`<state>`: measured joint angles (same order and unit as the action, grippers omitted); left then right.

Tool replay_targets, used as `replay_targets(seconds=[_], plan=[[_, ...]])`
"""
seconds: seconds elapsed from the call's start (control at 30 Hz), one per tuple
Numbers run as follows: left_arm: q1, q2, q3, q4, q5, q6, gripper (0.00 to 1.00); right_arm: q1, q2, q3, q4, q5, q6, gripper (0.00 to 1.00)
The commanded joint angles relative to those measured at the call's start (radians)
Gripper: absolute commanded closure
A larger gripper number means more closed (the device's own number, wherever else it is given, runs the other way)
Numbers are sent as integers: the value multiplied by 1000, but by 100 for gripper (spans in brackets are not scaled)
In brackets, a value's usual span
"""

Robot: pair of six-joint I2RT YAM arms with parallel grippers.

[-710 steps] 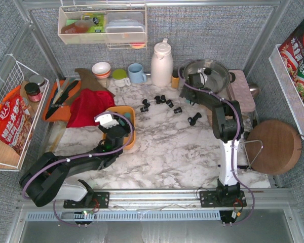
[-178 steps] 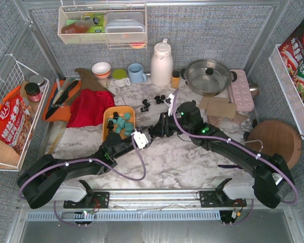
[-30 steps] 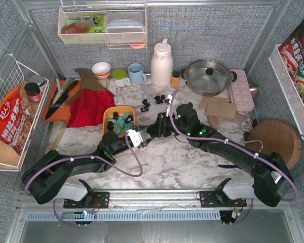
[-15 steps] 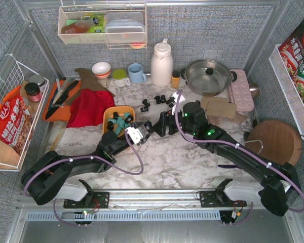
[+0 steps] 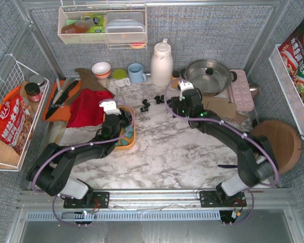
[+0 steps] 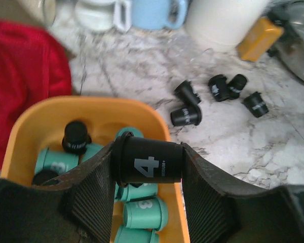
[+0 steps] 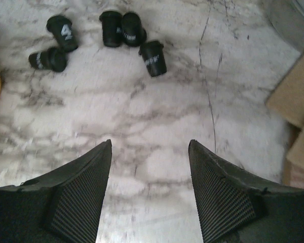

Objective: Mix the coffee capsules in the storage basket

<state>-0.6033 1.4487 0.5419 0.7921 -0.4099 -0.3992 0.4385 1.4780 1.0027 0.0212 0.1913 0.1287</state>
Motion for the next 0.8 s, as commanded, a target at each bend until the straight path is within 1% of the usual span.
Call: replay_targets(seconds=[0.0,0.13,0.23,0.3,0.5,0.77], plan=[[13,29,51,-214,-50,-221,43,-65,192,135,76,-146,5,35],[15,54,129,-390,-119,-315,19,-103,413,339,-8,-236,-13,37],[16,60,177,-494,-167,-350,8,-109,532,475,-90,-268,-43,38],[16,49,179,-501,-173,-359,1,-109,595,555,-144,-272,-70,39],[17,0,170,-457,-139,-317,1,-107,713,697,-263,-228,-127,39],[17,-43,158,-422,-150,-264,1,-109,761,716,-288,-193,-174,41]])
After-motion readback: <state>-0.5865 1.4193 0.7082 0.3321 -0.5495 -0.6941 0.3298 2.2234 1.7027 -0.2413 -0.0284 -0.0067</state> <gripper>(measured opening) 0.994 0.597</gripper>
